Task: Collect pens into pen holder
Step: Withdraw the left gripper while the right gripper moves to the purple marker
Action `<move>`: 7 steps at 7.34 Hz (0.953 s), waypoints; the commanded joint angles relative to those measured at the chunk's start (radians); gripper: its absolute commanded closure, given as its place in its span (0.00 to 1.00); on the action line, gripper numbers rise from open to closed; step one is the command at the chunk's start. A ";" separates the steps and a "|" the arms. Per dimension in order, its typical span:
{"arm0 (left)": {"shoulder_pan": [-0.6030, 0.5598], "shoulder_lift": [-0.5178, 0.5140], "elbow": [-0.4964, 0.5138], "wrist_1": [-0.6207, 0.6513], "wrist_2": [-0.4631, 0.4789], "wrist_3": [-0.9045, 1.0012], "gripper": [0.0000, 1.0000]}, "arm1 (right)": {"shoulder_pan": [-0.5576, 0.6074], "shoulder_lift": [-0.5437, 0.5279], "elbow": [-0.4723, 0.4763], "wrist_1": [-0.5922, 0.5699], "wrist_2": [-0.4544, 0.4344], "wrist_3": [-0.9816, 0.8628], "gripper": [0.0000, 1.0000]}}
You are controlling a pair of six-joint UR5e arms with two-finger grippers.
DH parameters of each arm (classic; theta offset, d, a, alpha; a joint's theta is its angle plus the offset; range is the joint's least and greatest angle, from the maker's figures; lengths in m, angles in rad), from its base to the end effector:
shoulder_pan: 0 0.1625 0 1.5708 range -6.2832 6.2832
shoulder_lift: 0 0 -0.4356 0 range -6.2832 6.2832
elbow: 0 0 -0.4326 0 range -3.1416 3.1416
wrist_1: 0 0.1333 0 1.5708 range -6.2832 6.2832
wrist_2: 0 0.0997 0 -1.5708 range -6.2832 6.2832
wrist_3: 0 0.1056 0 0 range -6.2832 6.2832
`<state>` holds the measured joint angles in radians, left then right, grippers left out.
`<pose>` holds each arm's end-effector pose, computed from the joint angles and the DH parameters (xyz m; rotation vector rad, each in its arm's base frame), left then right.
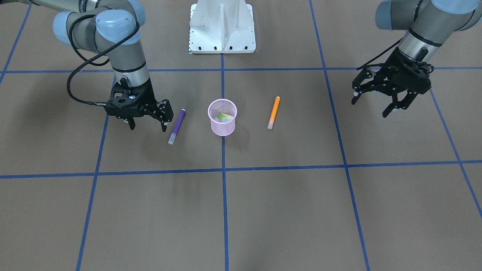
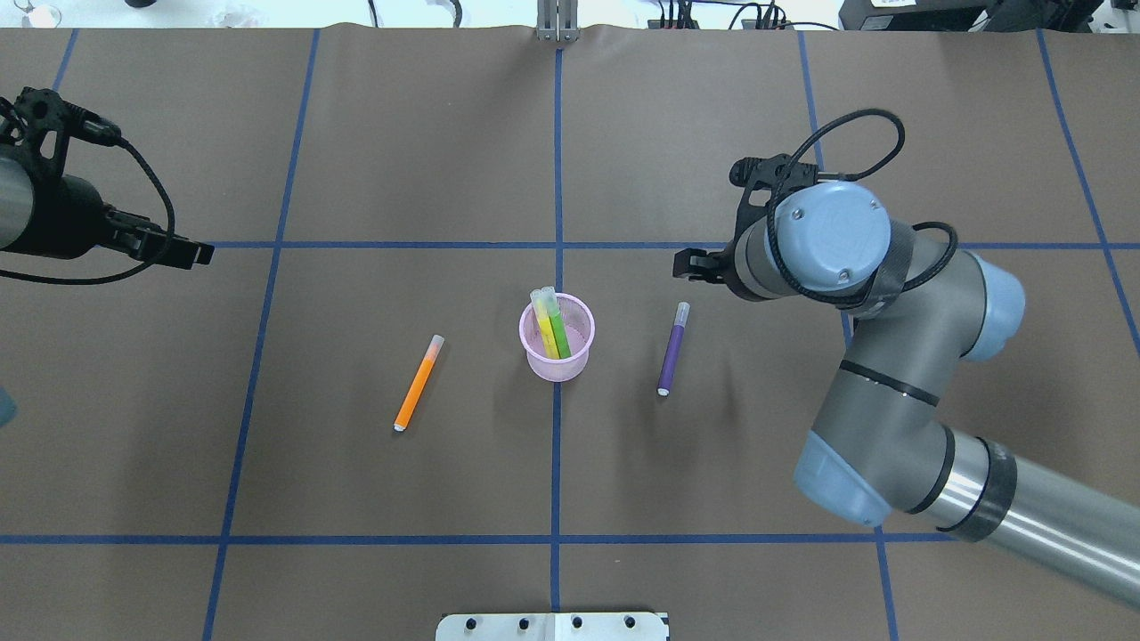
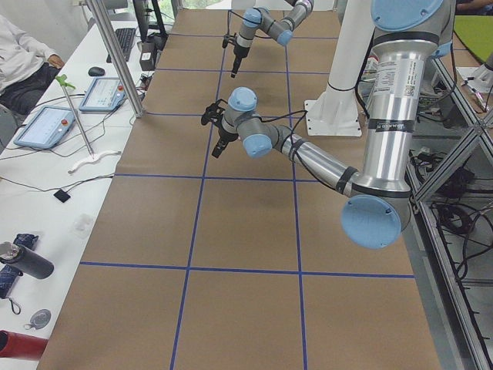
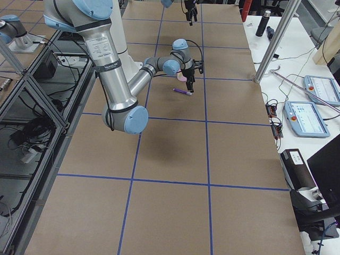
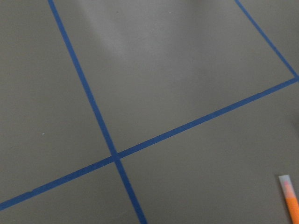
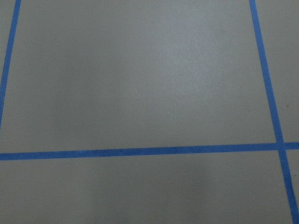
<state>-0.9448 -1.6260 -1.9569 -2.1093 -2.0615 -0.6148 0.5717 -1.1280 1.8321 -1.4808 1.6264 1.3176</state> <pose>0.2534 -0.4931 0.3818 0.5189 0.9245 0.2504 -0.4873 -0.4651 0.2788 0.2709 -0.7510 0.2794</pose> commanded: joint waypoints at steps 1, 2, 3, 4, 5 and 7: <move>-0.009 0.028 0.004 0.000 -0.002 0.021 0.00 | -0.087 0.049 -0.055 -0.031 -0.117 0.179 0.03; -0.009 0.028 0.006 0.002 -0.002 0.021 0.00 | -0.107 0.095 -0.107 -0.048 -0.166 0.222 0.04; -0.009 0.028 0.015 0.002 -0.002 0.021 0.00 | -0.133 0.099 -0.118 -0.050 -0.189 0.226 0.04; -0.009 0.028 0.032 -0.003 -0.002 0.020 0.00 | -0.156 0.100 -0.117 -0.071 -0.216 0.233 0.08; -0.009 0.028 0.035 -0.006 -0.002 0.015 0.00 | -0.173 0.097 -0.113 -0.100 -0.226 0.244 0.16; -0.009 0.028 0.035 -0.008 -0.002 0.006 0.00 | -0.190 0.096 -0.105 -0.145 -0.221 0.241 0.31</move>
<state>-0.9541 -1.5985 -1.9234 -2.1157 -2.0632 -0.6044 0.3952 -1.0312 1.7236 -1.5983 1.4048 1.5587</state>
